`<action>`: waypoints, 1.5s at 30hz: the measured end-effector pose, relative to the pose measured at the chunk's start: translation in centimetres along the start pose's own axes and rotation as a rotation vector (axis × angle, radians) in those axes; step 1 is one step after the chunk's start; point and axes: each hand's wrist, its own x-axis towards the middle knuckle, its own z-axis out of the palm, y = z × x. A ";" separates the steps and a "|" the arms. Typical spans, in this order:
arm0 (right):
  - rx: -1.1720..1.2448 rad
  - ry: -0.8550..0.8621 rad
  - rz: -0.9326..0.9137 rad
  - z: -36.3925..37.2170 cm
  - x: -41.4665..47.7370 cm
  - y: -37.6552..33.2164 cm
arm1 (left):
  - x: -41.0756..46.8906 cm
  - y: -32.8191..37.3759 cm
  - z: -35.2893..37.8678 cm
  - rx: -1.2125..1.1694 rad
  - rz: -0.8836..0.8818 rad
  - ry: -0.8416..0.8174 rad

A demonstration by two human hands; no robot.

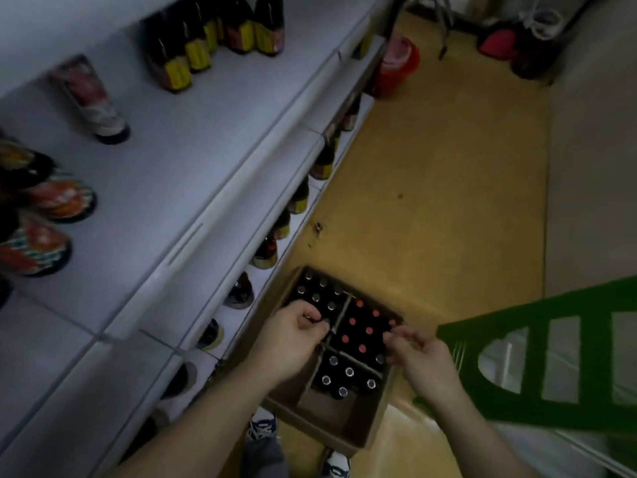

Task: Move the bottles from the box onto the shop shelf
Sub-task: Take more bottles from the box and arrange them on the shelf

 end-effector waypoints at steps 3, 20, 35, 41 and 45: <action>0.036 0.059 0.088 1.7 2.6 3.8 | 2.8 -2.6 2.4 0.060 -0.025 -0.070; -0.342 -0.084 0.188 12.7 21.0 31.5 | 17.7 -26.8 21.5 0.422 -0.106 -0.209; -0.632 -0.132 0.074 20.7 29.9 44.6 | 25.4 -40.5 30.4 0.934 0.081 -0.250; -0.770 -0.081 -0.014 20.9 31.0 44.7 | 26.2 -41.5 30.4 0.991 0.180 -0.239; -0.772 -0.076 -0.052 20.6 30.8 44.9 | 25.9 -41.8 30.1 0.949 0.206 -0.242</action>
